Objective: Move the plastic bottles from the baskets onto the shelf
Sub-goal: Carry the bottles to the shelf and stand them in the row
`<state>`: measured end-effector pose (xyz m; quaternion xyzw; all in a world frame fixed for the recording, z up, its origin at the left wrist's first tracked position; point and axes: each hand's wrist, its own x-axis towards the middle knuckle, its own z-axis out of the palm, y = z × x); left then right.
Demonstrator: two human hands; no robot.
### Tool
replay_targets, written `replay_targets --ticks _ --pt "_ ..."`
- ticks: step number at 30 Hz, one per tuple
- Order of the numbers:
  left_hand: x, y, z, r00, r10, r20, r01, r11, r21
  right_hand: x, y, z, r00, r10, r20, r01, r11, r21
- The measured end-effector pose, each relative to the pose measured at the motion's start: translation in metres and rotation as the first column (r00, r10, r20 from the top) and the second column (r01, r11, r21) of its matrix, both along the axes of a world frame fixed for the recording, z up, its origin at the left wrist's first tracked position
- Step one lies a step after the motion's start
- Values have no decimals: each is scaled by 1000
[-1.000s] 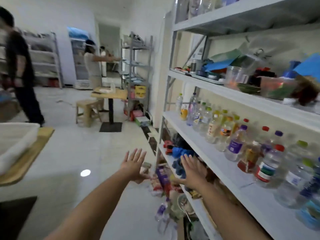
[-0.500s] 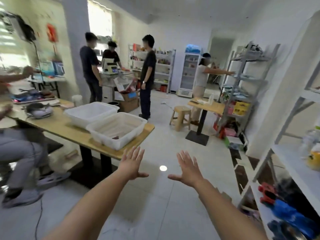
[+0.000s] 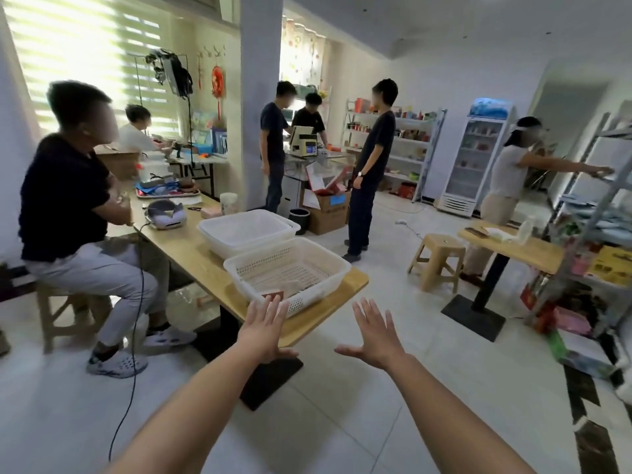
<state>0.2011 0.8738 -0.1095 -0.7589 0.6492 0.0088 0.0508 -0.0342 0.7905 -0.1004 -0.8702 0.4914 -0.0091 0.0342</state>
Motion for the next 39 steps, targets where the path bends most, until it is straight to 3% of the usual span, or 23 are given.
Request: replay_targets --ticks 14,27,34,39 --pt "117 -144 -21 989 123 -84 -122 992 15 117 -171 -17 995 100 -16 -100 995 -6" --pt "187 -264 -60 990 104 -97 -89 985 148 184 -300 -53 998 52 -20 -49 989 142" --pt "208 -317 -97 976 192 -100 -168 964 208 220 -378 -83 967 221 -131 -192 960 202" --pt "215 -342 -119 982 190 -15 -177 937 303 238 -422 -115 867 439 -234 -364 881 302"
